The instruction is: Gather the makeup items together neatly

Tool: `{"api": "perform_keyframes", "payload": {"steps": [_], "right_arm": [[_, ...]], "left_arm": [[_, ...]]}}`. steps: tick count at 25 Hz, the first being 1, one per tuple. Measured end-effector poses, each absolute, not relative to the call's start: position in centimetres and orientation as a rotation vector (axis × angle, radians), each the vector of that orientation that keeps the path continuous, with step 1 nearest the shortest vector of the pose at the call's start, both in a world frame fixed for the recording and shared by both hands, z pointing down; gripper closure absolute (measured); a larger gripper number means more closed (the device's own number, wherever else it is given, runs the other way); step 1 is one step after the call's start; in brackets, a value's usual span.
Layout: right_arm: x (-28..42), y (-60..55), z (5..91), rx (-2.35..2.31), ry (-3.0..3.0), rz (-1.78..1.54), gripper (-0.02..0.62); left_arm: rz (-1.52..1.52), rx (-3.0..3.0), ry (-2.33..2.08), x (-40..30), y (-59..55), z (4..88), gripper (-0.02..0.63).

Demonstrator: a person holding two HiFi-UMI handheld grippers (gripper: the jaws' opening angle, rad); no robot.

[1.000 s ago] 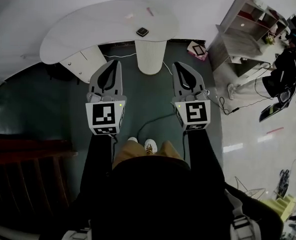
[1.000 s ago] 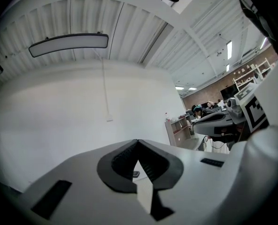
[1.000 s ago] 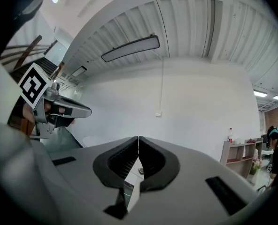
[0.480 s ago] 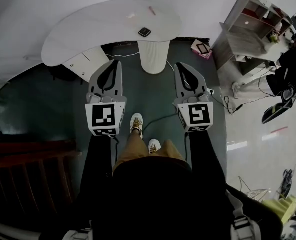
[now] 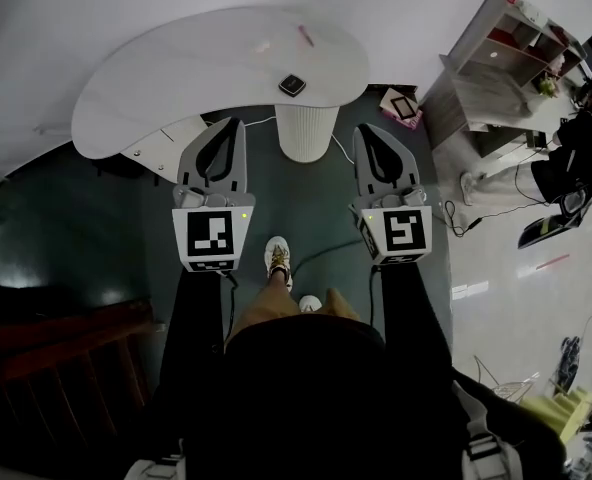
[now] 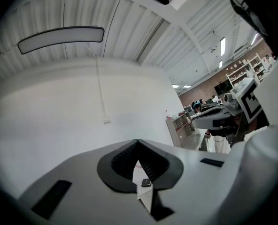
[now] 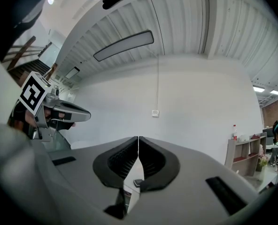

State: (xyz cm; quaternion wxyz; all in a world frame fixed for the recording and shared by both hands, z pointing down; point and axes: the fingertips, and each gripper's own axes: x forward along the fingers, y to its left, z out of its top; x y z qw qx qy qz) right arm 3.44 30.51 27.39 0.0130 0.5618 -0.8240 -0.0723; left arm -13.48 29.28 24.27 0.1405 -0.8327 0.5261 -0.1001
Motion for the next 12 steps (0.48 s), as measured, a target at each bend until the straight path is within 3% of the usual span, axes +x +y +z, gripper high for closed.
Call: {"api": "perform_keyframes", "payload": {"steps": [12], "right_arm": [[-0.9,20.3,26.2,1.823,-2.500,-0.263,0.568]], "left_arm": [[-0.242,-2.438,1.397,-17.2,18.5,23.1,0.591]]}}
